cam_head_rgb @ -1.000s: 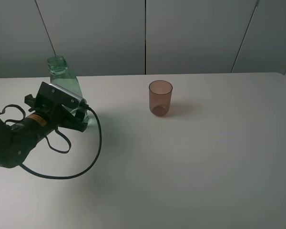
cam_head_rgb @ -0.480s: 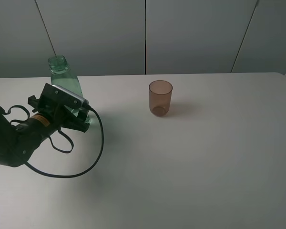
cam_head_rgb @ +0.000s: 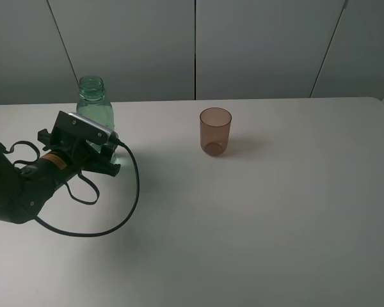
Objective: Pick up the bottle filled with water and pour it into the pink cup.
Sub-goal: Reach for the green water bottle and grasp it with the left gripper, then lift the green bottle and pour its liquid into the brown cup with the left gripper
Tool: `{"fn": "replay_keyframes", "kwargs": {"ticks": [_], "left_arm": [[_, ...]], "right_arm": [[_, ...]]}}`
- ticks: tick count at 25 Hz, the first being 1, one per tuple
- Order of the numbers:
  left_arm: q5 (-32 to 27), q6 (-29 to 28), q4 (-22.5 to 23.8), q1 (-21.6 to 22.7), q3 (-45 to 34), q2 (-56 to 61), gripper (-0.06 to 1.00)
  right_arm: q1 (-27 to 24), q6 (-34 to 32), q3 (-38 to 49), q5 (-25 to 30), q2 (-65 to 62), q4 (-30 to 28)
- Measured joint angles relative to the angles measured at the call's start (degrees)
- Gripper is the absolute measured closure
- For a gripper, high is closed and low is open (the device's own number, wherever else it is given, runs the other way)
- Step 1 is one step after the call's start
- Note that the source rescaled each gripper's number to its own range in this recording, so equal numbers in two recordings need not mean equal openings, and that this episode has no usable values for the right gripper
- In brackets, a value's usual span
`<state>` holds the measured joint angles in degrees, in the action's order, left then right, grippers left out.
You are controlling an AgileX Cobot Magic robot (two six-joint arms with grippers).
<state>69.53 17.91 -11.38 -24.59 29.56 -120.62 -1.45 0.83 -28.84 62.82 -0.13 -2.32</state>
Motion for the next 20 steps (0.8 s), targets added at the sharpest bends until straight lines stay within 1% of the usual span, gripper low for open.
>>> {"fn": "replay_keyframes", "kwargs": {"ticks": [9, 13, 16, 18, 20], "left_arm": [[-0.1, 0.11, 1.13, 0.45, 0.05, 0.0, 0.88], [-1.95, 1.34, 2.99, 0.72, 2.94, -0.05, 0.89], [-2.3, 3.29, 7.33, 1.97, 7.21, -0.05, 0.89], [-2.3, 4.33, 11.38, 3.43, 10.93, -0.05, 0.89], [-3.11, 4.73, 16.41, 4.89, 15.44, -0.13, 0.9]], "right_arm": [[0.0, 0.0, 0.0, 0.0, 0.0, 0.0], [0.0, 0.0, 0.0, 0.0, 0.0, 0.0], [0.0, 0.0, 0.0, 0.0, 0.0, 0.0], [0.0, 0.0, 0.0, 0.0, 0.0, 0.0], [0.0, -0.12, 0.0, 0.0, 0.0, 0.0]]}}
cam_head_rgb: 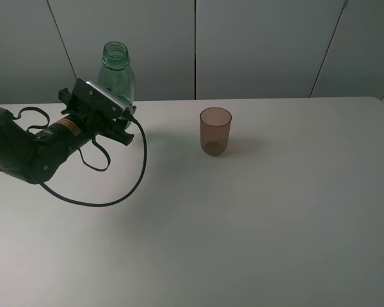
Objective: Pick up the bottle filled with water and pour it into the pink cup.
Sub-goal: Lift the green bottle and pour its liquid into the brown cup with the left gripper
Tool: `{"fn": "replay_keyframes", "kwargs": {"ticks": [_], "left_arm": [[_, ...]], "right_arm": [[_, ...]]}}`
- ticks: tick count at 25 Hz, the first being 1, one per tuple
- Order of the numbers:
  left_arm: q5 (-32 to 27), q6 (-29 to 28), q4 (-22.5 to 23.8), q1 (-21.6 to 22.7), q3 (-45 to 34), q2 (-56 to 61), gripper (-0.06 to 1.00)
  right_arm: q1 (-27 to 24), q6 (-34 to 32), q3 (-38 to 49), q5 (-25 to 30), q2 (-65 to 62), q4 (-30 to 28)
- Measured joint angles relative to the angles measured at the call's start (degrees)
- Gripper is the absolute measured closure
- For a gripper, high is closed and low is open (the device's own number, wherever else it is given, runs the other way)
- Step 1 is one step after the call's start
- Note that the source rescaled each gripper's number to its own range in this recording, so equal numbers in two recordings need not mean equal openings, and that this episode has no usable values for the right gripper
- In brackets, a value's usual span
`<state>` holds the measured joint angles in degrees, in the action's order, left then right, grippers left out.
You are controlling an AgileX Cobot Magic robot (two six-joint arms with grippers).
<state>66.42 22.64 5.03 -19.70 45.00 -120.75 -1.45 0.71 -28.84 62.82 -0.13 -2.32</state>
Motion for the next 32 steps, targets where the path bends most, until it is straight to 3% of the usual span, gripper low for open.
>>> {"fn": "replay_keyframes", "kwargs": {"ticks": [5, 12, 16, 23, 32], "left_arm": [[-4.76, 0.87, 11.67, 3.38, 11.74, -1.47, 0.9], [-14.66, 1.43, 25.69, 4.78, 30.78, -9.25, 0.9], [-19.44, 1.43, 29.39, 4.42, 40.99, -13.6, 0.9], [-21.14, 1.43, 34.85, 1.93, 54.16, -19.72, 0.9], [-21.19, 3.87, 40.05, -0.02, 58.51, -25.63, 0.9]], "right_arm": [[0.0, 0.0, 0.0, 0.0, 0.0, 0.0], [0.0, 0.0, 0.0, 0.0, 0.0, 0.0], [0.0, 0.0, 0.0, 0.0, 0.0, 0.0], [0.0, 0.0, 0.0, 0.0, 0.0, 0.0], [0.0, 0.0, 0.0, 0.0, 0.0, 0.0]]}}
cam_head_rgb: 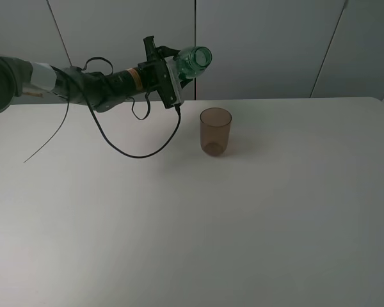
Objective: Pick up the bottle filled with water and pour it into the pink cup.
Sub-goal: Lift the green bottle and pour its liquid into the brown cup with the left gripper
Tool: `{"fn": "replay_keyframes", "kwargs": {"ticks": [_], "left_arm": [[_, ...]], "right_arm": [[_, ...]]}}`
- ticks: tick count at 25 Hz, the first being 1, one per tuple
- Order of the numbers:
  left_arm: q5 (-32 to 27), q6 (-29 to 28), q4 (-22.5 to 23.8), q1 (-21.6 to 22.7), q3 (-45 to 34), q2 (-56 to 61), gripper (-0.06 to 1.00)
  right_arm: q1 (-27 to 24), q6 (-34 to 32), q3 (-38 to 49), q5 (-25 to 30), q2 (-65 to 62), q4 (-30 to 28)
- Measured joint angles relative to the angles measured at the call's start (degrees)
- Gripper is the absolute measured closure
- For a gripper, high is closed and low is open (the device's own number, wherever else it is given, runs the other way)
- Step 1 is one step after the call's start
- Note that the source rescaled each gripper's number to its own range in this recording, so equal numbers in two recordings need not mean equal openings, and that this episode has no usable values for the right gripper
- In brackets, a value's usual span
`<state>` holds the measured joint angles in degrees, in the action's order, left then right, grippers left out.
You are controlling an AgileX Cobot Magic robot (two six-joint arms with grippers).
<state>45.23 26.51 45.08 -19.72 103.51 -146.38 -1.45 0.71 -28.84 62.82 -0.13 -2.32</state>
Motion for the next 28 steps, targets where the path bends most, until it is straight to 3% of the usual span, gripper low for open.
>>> {"fn": "replay_keyframes", "kwargs": {"ticks": [9, 28], "left_arm": [[-0.66, 6.59, 1.32, -1.96, 0.33, -0.91, 0.9], [-2.69, 18.71, 1.82, -1.42, 0.56, -0.91, 0.9]], "right_arm": [[0.0, 0.0, 0.0, 0.0, 0.0, 0.0], [0.0, 0.0, 0.0, 0.0, 0.0, 0.0]]}}
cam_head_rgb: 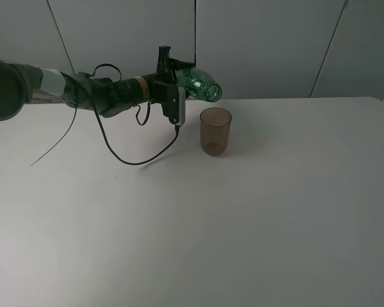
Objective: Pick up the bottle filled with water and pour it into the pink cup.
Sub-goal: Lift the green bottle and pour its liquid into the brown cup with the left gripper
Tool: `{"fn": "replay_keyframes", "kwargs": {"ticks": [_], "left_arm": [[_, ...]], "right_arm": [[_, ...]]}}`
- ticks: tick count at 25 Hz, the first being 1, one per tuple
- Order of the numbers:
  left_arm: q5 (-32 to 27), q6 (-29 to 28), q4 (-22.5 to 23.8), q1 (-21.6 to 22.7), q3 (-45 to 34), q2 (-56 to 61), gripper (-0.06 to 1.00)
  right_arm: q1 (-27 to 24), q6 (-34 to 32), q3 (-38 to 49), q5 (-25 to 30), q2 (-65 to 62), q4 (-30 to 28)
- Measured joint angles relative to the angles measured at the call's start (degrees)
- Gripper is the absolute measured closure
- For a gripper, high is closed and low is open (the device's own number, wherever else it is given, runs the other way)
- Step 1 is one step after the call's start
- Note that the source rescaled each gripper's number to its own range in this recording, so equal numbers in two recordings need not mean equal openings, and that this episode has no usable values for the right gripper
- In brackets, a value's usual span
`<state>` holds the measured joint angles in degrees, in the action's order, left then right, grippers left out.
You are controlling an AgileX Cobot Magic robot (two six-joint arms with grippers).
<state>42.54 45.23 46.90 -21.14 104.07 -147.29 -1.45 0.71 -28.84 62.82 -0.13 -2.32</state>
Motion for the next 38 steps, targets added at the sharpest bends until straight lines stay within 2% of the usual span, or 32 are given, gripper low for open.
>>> {"fn": "replay_keyframes", "kwargs": {"ticks": [10, 38], "left_arm": [[-0.83, 4.19, 0.0, 0.0, 0.45, 0.0, 0.9], [-1.25, 11.39, 0.0, 0.44, 1.1, 0.0, 0.9]], "right_arm": [[0.0, 0.0, 0.0, 0.0, 0.0, 0.0], [0.0, 0.0, 0.0, 0.0, 0.0, 0.0]]}}
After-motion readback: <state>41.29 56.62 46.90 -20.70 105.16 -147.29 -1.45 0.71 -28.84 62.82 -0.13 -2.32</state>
